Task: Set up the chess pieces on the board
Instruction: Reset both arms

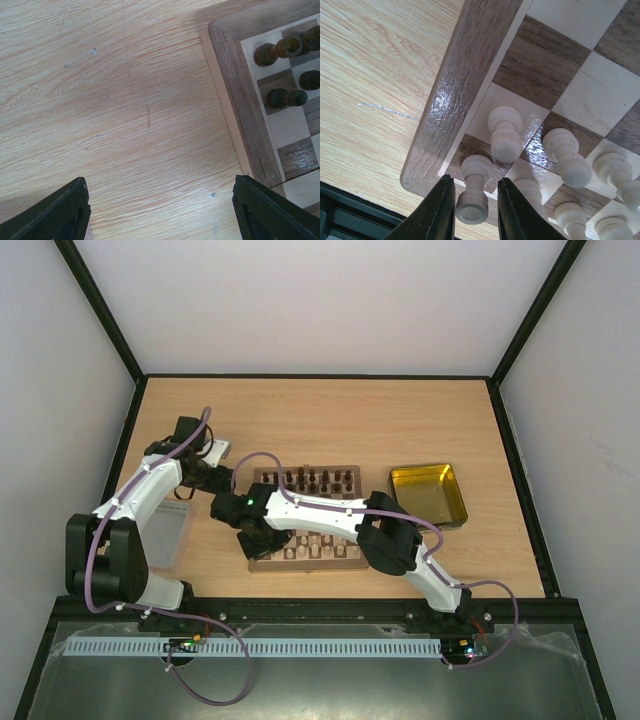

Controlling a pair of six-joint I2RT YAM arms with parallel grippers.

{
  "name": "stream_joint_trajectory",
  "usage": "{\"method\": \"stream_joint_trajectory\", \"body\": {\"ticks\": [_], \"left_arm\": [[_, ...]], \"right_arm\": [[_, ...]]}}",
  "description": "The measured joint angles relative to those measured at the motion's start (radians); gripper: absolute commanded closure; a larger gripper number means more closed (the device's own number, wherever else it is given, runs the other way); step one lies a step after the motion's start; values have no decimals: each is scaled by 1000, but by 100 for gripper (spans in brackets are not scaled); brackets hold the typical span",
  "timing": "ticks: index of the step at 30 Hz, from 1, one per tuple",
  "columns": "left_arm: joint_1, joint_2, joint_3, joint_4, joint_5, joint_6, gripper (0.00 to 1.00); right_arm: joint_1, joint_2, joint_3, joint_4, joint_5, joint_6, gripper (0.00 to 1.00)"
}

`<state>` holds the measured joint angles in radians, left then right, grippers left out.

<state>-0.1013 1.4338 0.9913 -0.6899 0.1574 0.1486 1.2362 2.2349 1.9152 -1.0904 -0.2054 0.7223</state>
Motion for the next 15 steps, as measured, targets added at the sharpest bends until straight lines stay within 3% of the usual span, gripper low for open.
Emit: {"method": "stream_joint_trajectory", "body": {"ticks": [15], "left_arm": [[0,0,0,0,5,0,21]], "right_arm": [[-5,0,51,-32,18,0,78]]}}
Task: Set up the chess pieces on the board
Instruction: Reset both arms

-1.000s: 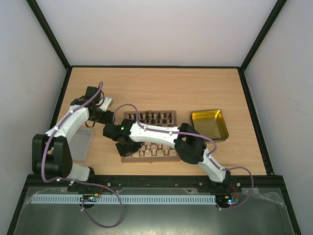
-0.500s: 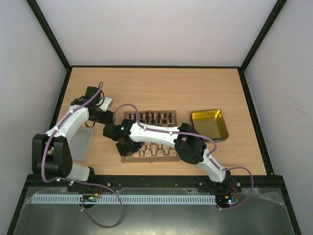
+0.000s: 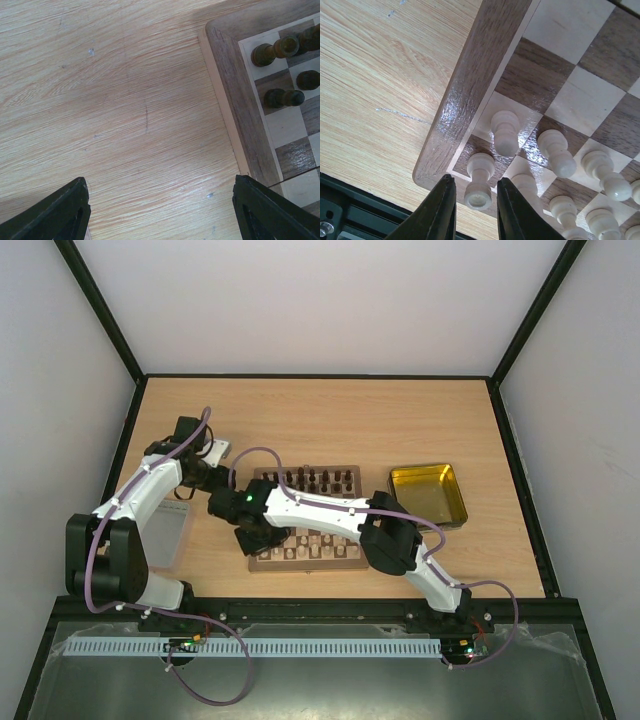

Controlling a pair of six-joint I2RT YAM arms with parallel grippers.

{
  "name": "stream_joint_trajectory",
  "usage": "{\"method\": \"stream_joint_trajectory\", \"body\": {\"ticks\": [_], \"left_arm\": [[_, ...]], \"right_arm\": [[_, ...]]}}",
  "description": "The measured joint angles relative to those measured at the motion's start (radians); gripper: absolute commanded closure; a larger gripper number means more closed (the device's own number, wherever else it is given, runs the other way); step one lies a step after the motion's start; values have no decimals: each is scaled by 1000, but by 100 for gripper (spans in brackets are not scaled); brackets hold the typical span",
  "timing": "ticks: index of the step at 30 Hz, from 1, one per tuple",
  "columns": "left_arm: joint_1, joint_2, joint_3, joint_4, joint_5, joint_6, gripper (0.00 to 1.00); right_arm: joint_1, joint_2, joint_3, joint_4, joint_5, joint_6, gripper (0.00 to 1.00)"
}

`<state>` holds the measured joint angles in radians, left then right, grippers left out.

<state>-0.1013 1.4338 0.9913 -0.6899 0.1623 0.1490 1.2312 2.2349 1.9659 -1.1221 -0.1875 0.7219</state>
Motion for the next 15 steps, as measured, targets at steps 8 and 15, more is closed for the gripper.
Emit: {"method": "stream_joint_trajectory", "body": {"ticks": [8,15], "left_arm": [[0,0,0,0,3,0,21],[0,4,0,0,5,0,21]], "right_arm": [[-4,0,42,-37,14,0,78],[-35,-34,97,-93,71,5,78]]}}
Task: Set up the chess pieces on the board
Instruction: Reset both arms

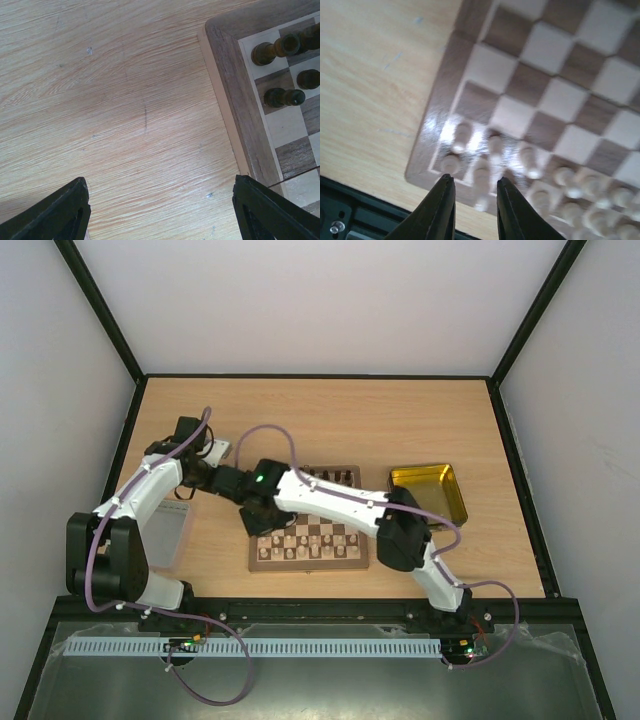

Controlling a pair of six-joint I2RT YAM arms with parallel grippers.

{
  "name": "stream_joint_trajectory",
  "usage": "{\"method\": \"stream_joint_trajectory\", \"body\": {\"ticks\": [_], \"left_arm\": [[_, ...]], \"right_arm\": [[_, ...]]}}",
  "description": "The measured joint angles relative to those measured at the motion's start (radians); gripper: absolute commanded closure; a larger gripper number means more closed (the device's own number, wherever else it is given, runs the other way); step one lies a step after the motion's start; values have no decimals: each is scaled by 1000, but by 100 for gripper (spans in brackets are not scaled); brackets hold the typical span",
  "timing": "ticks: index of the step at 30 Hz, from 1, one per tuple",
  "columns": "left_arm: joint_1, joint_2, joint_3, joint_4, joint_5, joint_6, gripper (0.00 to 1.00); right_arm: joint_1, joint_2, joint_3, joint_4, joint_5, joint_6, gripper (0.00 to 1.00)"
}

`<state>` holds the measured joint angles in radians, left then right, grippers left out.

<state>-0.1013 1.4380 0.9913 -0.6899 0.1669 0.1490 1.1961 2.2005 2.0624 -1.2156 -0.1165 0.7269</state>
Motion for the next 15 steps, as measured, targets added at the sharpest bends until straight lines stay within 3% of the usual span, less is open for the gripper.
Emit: {"method": "stream_joint_trajectory", "body": {"ticks": [7,15], "left_arm": [[0,14,0,0,2,0,22],[0,35,24,-22,30,1,17]], "right_arm": [[-190,-252,-167,-8,80,5,77],[-403,-443,-397,29,188,-35,33]]}}
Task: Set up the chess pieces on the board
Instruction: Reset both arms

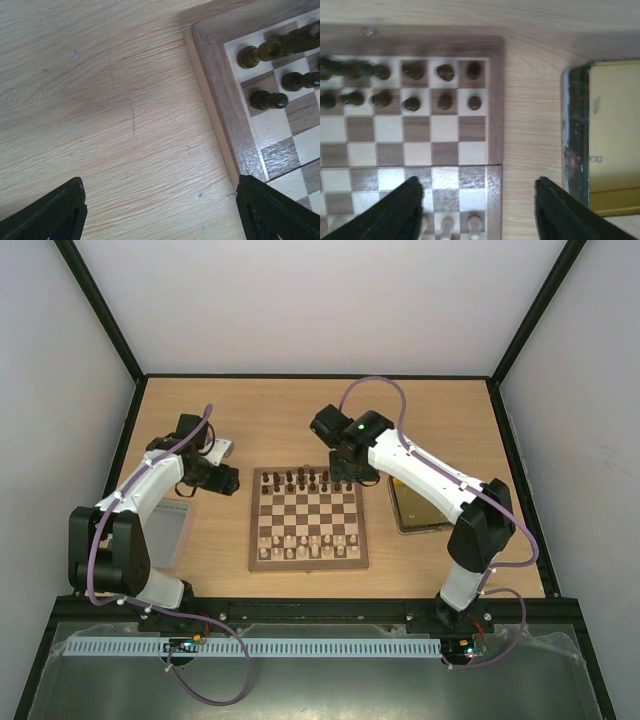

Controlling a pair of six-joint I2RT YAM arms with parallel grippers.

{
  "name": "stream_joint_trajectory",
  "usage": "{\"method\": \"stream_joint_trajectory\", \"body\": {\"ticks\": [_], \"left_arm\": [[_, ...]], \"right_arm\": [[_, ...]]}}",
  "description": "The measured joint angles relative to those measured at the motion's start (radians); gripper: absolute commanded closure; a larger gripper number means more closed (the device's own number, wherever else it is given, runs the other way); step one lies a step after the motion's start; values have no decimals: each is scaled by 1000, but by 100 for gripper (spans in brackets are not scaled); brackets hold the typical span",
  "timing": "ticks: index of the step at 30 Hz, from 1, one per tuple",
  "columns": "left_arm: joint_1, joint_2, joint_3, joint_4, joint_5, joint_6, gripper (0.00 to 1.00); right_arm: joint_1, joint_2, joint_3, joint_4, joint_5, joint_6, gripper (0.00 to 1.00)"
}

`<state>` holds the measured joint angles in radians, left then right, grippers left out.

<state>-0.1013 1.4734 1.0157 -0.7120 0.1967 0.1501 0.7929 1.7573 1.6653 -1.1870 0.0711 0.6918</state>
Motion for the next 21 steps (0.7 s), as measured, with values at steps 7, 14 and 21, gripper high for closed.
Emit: {"method": "stream_joint_trajectory", "body": {"ticks": [7,14,21], "left_arm": [[0,0,29,-12,40,21,0],[0,0,53,-16,61,43,1],[0,-28,70,-13,96,50,1]], "right_arm": [[-84,-82,-197,114,33,-33,2],[-142,-208,-388,290,64,-45,2],[-165,-306,-493,435,140,-81,3]]}}
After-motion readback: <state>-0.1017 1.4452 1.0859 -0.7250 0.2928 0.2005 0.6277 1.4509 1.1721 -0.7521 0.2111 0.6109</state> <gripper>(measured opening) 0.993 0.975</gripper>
